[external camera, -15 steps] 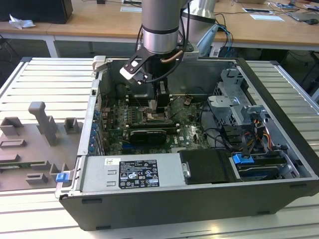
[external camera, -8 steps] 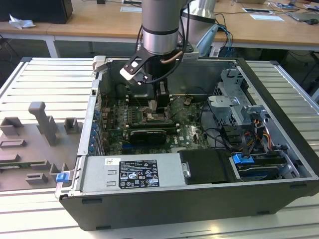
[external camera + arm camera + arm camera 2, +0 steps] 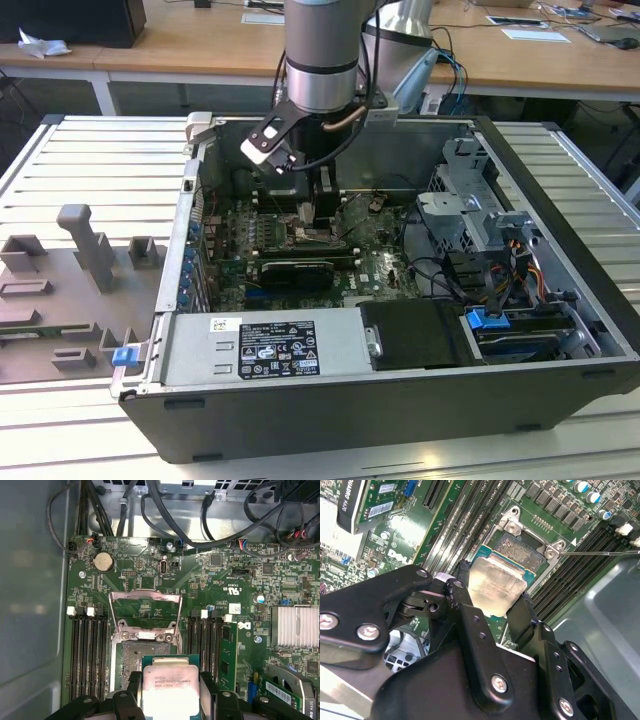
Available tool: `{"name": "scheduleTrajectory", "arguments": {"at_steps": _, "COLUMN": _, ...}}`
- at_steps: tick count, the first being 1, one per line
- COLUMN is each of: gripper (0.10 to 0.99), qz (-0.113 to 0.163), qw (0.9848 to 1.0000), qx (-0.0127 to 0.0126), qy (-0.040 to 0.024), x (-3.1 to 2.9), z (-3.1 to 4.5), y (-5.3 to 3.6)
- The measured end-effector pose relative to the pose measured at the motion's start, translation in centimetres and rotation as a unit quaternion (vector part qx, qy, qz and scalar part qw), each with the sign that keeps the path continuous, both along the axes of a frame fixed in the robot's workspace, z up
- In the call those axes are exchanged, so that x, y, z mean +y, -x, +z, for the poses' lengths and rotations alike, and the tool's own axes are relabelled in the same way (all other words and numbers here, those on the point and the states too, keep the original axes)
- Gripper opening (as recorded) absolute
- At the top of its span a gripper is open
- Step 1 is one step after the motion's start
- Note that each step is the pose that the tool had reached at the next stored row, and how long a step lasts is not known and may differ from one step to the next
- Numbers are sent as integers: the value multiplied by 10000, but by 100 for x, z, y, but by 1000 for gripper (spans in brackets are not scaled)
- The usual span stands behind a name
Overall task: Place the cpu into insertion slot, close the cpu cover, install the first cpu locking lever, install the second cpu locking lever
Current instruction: 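Place the cpu into insertion slot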
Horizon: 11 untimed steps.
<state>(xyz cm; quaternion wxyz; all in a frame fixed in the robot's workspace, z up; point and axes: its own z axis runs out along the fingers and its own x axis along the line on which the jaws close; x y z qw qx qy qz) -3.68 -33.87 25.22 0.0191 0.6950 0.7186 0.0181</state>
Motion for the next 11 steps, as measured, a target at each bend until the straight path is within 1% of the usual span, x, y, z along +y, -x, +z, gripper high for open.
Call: {"name": "scheduleTrajectory", "arguments": {"at_steps": 11, "gripper": 541, "qz": 1, "qw": 10000, "qx": 0, "qy": 0, "x": 0, "z": -61, "y": 0}}
